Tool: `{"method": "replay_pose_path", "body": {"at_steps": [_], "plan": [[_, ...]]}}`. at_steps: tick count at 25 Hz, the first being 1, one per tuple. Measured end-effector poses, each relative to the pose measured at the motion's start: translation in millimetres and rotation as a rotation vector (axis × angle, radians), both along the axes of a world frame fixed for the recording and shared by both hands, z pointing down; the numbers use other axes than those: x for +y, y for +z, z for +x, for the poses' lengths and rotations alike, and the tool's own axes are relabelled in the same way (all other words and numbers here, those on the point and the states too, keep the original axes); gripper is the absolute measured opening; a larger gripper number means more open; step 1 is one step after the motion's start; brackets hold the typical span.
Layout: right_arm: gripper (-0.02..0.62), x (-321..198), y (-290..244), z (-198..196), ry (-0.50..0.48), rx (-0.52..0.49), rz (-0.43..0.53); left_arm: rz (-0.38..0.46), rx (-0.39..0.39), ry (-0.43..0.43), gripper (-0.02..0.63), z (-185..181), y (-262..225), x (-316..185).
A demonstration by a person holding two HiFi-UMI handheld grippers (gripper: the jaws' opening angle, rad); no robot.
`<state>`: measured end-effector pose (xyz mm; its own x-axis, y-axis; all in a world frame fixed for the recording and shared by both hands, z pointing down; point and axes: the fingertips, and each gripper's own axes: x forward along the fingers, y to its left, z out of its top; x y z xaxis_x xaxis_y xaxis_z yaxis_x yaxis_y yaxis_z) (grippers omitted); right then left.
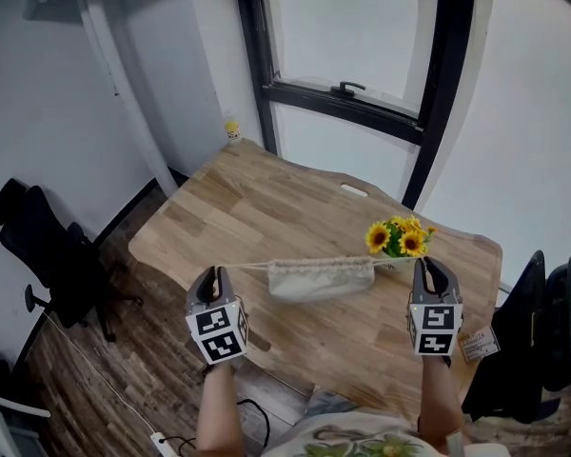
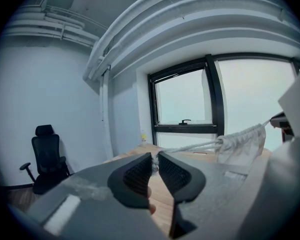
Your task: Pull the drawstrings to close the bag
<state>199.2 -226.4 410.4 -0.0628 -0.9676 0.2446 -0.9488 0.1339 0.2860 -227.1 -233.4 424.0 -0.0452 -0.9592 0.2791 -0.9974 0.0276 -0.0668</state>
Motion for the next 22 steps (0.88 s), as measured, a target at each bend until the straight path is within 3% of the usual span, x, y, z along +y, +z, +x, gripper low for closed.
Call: {"method": "replay_pose_path", "body": {"at_steps": [4, 16, 22], "plan": [[0.037, 0, 1, 7, 0.011, -0.018, -0.001, -0.01, 0.057, -0.021, 0.054, -7, 5, 1], [0.035, 0, 8, 37, 0.073, -0.071, -0.017, -0.02, 0.119, -0.083, 0.055, -33, 10, 3], [0.037, 4, 16, 40, 0.085, -0.127, -0.042, -0.014, 0.129, -0.063, 0.052, -33, 9, 5]]}}
